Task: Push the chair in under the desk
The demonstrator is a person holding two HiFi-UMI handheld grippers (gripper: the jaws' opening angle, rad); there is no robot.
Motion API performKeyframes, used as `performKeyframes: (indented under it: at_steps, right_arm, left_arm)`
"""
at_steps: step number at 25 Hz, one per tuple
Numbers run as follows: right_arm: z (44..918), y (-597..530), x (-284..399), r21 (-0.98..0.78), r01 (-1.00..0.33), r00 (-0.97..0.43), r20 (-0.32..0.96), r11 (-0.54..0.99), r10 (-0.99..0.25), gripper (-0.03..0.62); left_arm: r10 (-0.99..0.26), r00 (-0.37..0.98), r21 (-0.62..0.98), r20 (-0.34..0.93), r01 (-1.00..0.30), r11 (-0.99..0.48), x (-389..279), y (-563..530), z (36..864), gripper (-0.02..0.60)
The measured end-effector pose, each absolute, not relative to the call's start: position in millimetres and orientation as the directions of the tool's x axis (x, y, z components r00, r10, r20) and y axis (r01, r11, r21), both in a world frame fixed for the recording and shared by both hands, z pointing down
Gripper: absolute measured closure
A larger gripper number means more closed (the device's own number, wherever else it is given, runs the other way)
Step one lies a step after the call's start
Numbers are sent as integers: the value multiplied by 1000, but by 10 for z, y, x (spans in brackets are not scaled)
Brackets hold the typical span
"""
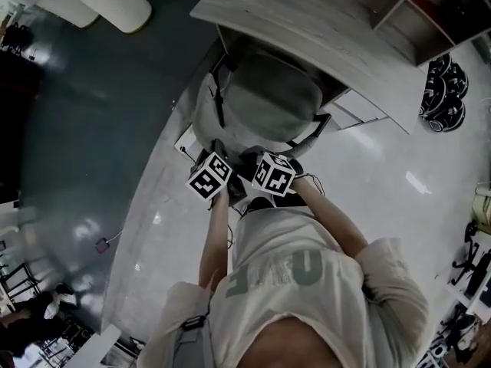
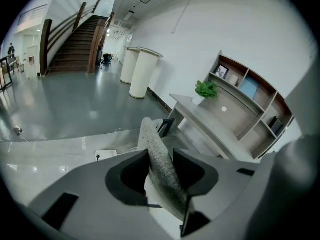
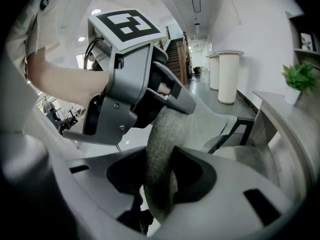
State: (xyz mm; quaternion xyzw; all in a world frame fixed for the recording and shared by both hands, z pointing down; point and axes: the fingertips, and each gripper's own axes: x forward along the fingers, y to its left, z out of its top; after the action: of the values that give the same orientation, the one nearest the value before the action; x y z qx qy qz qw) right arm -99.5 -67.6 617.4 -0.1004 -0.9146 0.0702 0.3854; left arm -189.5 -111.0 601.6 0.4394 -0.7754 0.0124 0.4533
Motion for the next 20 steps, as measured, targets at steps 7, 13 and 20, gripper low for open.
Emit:
performKeyframes:
  at_steps: [7, 13, 20]
  right_arm:
    - [6167, -886, -934, -235, 154, -685, 674, 960, 275, 465]
    - [6211, -1146, -827, -254, 144, -677, 680, 956, 282, 462]
    - [6289, -1275, -805, -276, 137, -664, 687, 951, 295, 457]
  left_arm:
    - [-637, -220, 342, 739, -692, 635, -1828, -1322, 6041, 426]
    - [-632, -188, 348, 752, -701, 622, -1733, -1559, 6084, 425]
    - [-606, -174, 327, 776, -711, 623, -1718, -1679, 6155, 425]
